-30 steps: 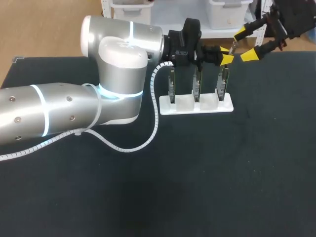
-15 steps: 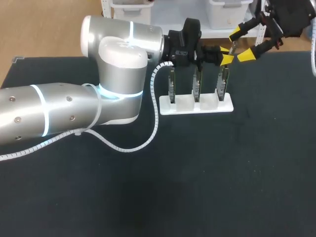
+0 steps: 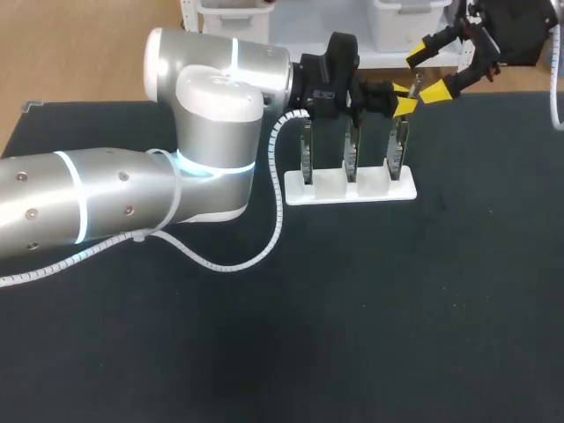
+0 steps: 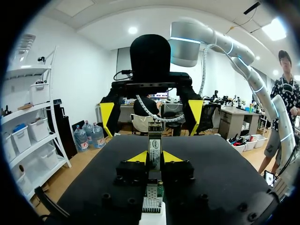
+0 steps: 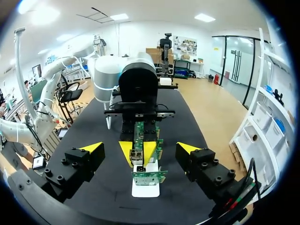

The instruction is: Pick up the optical module with the left hand, and insert it into the network port with the right hand.

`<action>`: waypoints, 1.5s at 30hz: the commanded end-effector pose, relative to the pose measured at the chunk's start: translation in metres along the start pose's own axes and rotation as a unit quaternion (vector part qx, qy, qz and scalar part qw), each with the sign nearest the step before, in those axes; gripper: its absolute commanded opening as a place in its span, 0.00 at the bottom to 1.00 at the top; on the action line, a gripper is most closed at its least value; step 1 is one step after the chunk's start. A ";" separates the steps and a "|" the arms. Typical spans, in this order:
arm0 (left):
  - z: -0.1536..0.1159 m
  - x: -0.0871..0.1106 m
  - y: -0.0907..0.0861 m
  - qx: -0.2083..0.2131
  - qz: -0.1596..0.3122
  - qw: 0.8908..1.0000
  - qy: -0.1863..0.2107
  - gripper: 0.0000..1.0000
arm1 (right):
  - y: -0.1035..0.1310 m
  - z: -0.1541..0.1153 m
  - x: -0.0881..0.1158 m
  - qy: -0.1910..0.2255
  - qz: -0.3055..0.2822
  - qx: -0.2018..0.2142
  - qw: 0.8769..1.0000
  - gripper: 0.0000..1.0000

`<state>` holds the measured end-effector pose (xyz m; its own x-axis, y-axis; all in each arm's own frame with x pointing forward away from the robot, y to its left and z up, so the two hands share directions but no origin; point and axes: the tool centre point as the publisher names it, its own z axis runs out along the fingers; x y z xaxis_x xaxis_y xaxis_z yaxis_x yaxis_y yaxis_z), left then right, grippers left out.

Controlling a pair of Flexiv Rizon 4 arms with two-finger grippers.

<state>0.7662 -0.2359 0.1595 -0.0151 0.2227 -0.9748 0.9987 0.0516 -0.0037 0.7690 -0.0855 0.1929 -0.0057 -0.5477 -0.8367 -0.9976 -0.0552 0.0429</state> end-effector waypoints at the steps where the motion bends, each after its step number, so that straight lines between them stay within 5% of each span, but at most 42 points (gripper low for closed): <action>1: 0.000 0.000 -0.001 -0.002 0.000 1.000 0.001 0.00 | 0.000 0.001 0.000 0.000 0.000 0.002 1.000 1.00; 2: 0.000 0.000 -0.001 -0.002 0.000 1.000 0.001 0.00 | 0.000 0.001 0.000 0.000 0.000 0.002 1.000 1.00; 3: 0.000 0.000 -0.001 -0.002 0.000 1.000 0.001 0.00 | 0.000 0.002 0.000 0.000 0.000 0.002 1.000 0.80; 4: 0.000 0.000 -0.001 -0.002 0.000 1.000 0.001 0.00 | 0.000 0.002 0.000 -0.001 0.001 0.001 1.000 0.33; 5: 0.000 0.000 -0.001 -0.002 0.000 1.000 0.001 0.00 | 0.000 0.002 0.000 -0.002 0.000 0.000 1.000 0.00; 24: 0.000 0.000 -0.001 -0.002 0.000 1.000 0.001 0.00 | 0.003 0.001 0.001 0.000 -0.004 0.001 1.000 0.00; 25: 0.000 0.000 -0.001 -0.002 0.000 1.000 0.001 0.28 | 0.003 0.001 0.001 -0.001 -0.004 0.000 1.000 0.00; 27: 0.000 0.000 -0.001 -0.002 0.000 1.000 0.001 1.00 | 0.003 0.000 0.001 0.000 -0.005 0.001 1.000 0.00; 37: 0.000 0.000 -0.001 -0.002 0.000 1.000 0.001 1.00 | 0.004 -0.003 0.001 -0.002 -0.004 0.004 1.000 0.00; 45: -0.003 -0.014 -0.006 0.002 0.031 0.998 0.061 1.00 | 0.007 -0.003 0.004 -0.004 -0.003 0.001 1.000 0.00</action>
<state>0.7619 -0.2367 0.1646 0.0437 0.2902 -0.9560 0.9978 0.0345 0.0561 0.7650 -0.0894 0.1921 -0.0024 -0.5437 -0.8393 -0.9975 -0.0585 0.0408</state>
